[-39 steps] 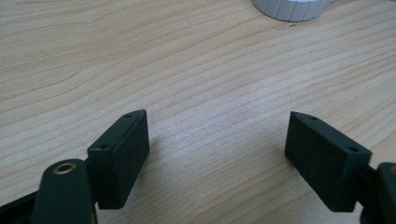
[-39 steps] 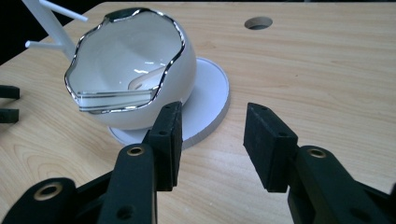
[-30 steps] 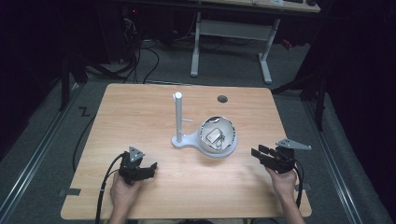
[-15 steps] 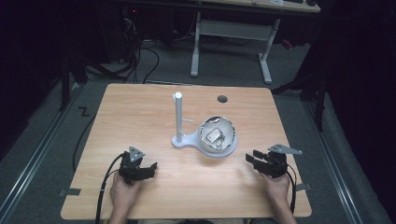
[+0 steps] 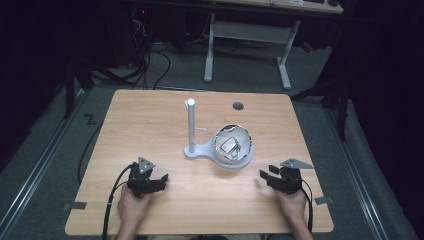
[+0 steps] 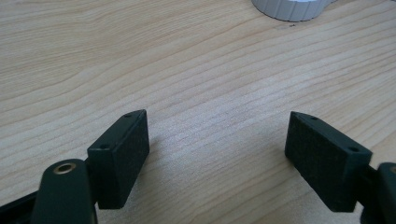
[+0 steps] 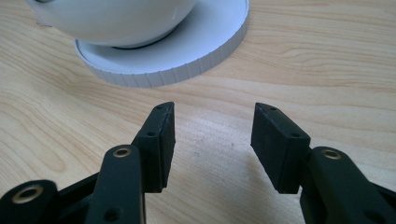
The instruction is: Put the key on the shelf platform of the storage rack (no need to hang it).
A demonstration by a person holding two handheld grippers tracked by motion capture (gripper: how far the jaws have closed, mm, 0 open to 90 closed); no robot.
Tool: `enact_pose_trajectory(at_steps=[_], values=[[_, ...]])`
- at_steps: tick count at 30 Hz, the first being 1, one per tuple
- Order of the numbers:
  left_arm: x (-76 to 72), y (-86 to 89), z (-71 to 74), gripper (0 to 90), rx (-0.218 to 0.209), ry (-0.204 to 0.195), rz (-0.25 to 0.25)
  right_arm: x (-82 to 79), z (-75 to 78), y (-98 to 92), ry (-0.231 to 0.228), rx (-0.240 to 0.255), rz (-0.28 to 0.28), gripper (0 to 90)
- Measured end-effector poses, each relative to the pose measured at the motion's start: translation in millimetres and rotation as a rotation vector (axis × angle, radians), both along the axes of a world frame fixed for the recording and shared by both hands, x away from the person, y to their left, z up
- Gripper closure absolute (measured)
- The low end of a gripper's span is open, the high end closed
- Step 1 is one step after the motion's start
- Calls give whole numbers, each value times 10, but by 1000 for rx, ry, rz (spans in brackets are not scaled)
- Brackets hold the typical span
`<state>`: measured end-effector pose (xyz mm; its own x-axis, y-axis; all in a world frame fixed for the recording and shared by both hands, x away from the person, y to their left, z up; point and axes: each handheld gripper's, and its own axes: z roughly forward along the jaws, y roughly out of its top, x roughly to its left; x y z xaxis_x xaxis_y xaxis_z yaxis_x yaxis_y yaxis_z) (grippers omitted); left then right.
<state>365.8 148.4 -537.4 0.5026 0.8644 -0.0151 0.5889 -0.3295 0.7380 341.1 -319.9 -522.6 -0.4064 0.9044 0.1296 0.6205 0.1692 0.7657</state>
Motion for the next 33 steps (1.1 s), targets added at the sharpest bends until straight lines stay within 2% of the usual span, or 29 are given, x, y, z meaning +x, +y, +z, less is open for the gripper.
enact_pose_trajectory(at_steps=[12,18,22,24,26,28,33], values=[[0,-1,0,222,1,0,0,-20,-73,36,3,-26,-5,481],[-1,-1,0,222,1,-1,1,-21,-80,78,27,-52,9,452],[-1,-2,0,222,1,-1,1,-33,-82,121,13,-94,11,445],[-3,-2,0,222,2,-1,1,-48,-84,179,-2,-155,16,430],[-4,-2,0,222,2,0,1,-57,-86,208,-17,-178,24,429],[-4,-3,0,221,2,-1,1,-47,-86,193,-2,-160,16,419],[-4,-2,0,221,2,-1,1,-47,-86,194,-5,-165,18,417]])
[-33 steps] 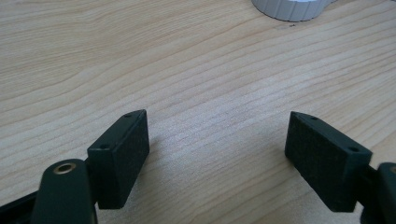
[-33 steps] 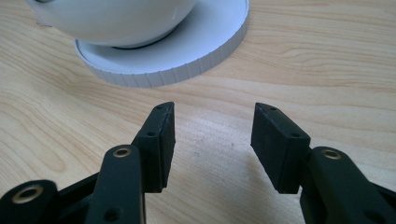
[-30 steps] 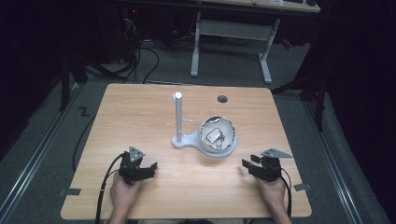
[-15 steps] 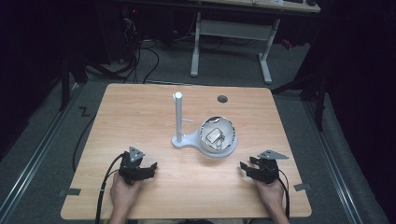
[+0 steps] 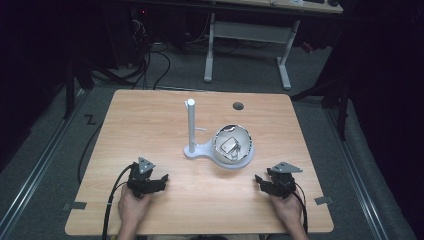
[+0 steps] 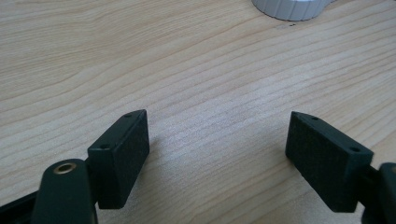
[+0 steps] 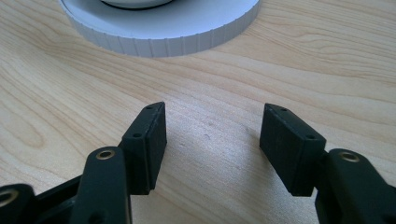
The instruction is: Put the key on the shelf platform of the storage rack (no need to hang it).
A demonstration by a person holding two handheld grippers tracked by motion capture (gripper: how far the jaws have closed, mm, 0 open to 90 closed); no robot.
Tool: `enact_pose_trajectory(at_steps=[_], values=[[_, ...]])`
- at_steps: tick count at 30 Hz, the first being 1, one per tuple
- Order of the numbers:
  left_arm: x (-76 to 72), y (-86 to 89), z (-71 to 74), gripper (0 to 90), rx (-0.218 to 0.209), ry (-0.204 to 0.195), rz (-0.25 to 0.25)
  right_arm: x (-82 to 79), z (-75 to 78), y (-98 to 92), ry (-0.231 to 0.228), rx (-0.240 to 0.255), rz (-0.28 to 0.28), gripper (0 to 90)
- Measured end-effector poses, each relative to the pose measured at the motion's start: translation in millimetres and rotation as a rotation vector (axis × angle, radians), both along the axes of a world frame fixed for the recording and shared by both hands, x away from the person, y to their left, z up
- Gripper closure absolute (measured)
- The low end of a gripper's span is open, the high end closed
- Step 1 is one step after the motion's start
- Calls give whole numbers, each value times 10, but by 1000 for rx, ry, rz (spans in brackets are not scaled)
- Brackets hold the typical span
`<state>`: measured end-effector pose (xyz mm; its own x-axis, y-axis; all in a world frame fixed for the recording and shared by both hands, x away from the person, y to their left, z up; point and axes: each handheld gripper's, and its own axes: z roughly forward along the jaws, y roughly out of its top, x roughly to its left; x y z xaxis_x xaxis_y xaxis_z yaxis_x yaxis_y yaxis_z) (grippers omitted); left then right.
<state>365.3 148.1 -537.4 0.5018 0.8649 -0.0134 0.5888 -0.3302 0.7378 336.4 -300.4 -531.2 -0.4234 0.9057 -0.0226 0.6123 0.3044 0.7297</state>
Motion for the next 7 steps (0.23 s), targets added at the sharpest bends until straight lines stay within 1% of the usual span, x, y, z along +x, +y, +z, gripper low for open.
enact_pose_trajectory(at_steps=[7], values=[[-1,-3,-1,218,1,-2,-3,0,0,-1,1,2,-1,416]])
